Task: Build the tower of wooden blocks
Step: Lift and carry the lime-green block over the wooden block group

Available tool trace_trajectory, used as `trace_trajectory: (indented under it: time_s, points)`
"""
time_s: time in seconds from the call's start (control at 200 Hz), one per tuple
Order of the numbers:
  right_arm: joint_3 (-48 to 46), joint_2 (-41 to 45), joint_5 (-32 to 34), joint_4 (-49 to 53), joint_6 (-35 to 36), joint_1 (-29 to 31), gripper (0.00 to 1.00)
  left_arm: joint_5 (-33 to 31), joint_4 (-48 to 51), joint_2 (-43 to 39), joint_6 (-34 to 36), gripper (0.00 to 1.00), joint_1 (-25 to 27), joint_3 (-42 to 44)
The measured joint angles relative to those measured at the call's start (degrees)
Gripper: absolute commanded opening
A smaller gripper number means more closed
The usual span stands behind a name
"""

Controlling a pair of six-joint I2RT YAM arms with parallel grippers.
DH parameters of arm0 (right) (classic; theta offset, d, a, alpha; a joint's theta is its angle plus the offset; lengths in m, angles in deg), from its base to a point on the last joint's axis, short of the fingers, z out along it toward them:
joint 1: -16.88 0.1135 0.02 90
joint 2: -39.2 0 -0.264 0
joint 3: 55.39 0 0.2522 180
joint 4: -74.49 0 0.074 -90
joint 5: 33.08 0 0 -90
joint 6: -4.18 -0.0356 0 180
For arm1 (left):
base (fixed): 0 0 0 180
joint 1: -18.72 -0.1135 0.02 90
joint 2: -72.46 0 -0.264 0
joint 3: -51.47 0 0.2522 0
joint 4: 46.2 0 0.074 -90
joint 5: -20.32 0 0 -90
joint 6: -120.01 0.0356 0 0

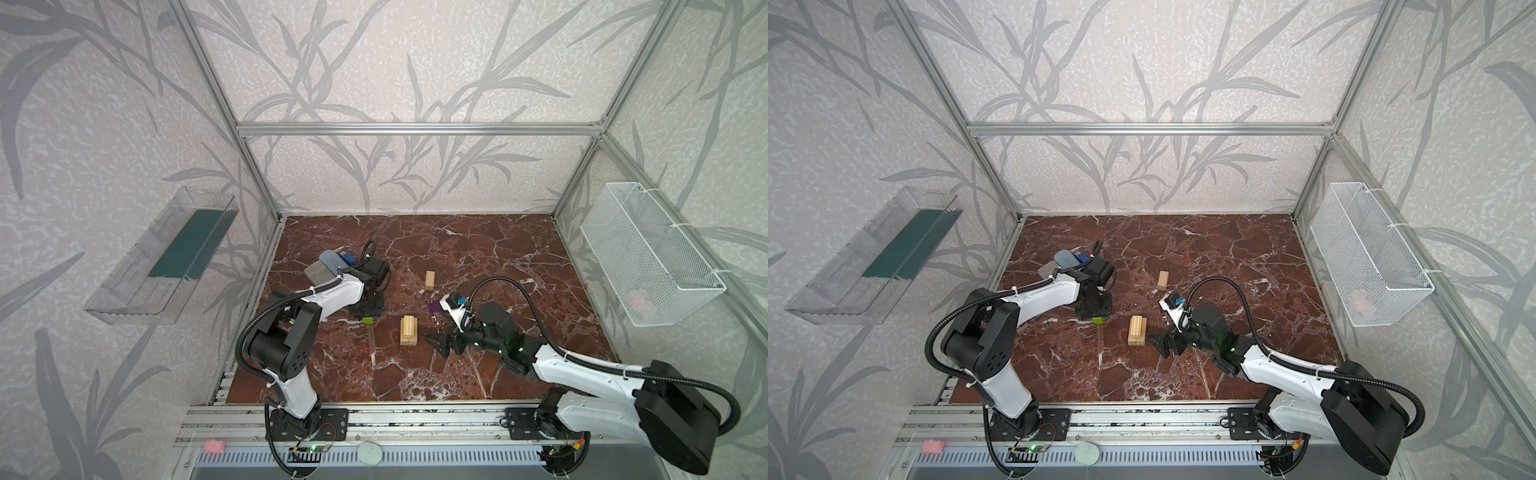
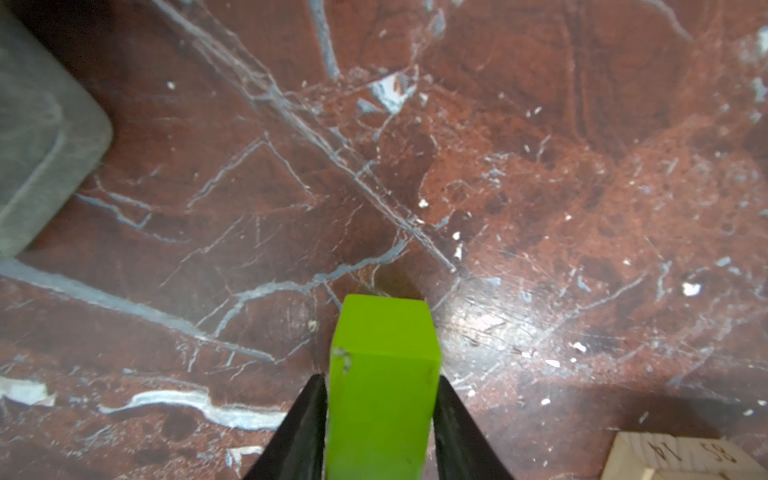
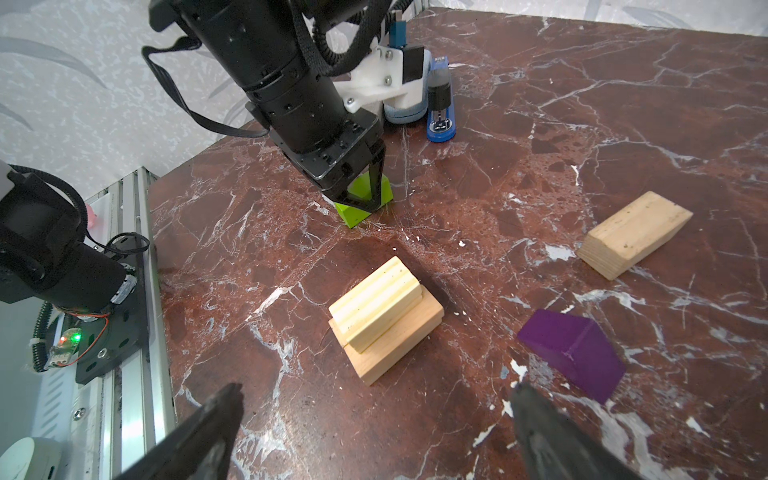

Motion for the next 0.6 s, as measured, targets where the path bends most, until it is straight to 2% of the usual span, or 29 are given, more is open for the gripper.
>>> trace_trajectory:
  time_s: [0.6]
  points:
    - [0.0, 0.0, 0.0, 0.7, 0.0, 0.0, 0.99, -3.2, 0.7, 2.3, 0.4, 0.27, 2.0, -1.1]
